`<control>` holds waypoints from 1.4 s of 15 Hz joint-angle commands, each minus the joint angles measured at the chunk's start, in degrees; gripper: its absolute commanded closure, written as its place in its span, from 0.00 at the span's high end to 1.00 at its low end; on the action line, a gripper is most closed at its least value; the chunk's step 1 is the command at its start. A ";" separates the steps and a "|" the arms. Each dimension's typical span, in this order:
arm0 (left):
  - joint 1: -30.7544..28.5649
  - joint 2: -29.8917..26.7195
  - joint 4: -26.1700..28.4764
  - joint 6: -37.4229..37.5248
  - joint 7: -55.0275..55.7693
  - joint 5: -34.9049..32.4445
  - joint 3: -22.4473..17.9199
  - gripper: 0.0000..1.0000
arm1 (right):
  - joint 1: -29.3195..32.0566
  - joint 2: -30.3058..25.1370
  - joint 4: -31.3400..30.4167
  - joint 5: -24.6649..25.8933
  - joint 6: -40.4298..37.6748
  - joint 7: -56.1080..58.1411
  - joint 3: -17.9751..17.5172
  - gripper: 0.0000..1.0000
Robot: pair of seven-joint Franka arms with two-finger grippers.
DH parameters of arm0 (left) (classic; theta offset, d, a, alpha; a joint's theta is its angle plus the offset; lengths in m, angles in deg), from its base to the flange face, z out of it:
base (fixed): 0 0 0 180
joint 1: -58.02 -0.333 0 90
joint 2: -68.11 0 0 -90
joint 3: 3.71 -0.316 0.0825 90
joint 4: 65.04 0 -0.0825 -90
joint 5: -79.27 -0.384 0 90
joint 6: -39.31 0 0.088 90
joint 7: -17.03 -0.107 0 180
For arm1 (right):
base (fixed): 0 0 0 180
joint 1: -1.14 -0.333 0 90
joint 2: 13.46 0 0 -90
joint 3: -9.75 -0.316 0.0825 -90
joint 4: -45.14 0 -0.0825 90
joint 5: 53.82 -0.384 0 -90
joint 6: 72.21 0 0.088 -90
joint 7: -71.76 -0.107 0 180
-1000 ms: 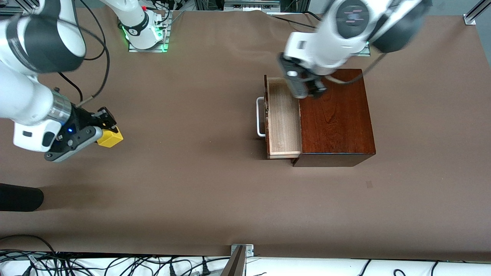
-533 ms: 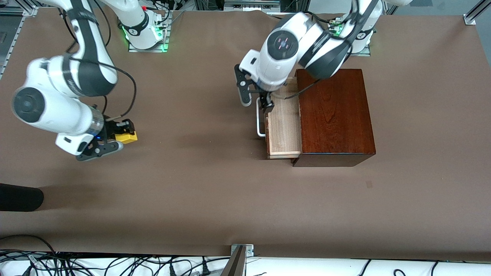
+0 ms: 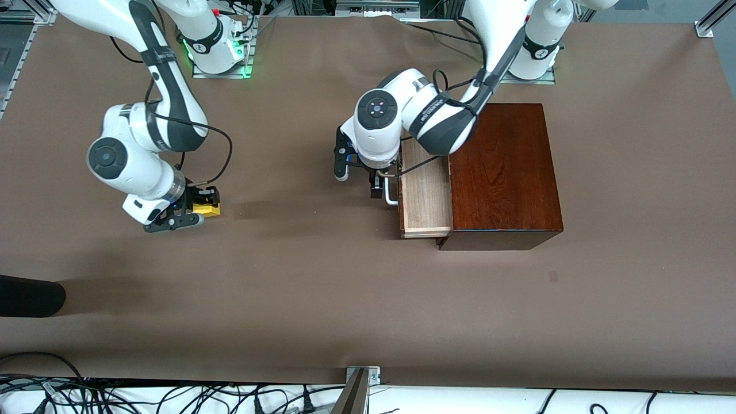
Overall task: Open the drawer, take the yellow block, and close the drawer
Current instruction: 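Push the drawer shut with the left gripper while the right gripper lowers the cube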
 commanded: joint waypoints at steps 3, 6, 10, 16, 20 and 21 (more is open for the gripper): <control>-0.14 0.00 -0.47 8.21 -0.94 -4.58 -0.92 1.00 | 0.20 -0.84 -9.16 3.75 13.56 -1.83 -0.39 0.00; -0.93 -0.96 -0.47 12.70 -0.85 -4.59 -1.62 1.00 | 0.20 1.09 -9.70 3.84 16.22 -1.83 -0.39 0.00; -1.11 -1.84 -0.73 16.83 -0.68 -7.39 -2.15 1.00 | 0.99 3.38 -10.14 3.84 19.38 -1.91 -0.48 0.00; -1.19 -2.63 -0.74 20.00 -0.59 -7.93 -3.73 1.00 | 1.86 3.04 -9.70 3.93 19.30 -1.30 -0.48 1.00; -1.45 -3.60 -0.65 23.16 -0.50 -9.33 -4.97 1.00 | 3.01 -5.12 -6.12 4.11 6.26 -0.77 -0.57 1.00; -1.72 -3.69 -0.47 23.26 -0.50 -9.42 -4.97 1.00 | 3.01 -6.88 -2.44 4.19 -0.75 -0.77 -0.57 1.00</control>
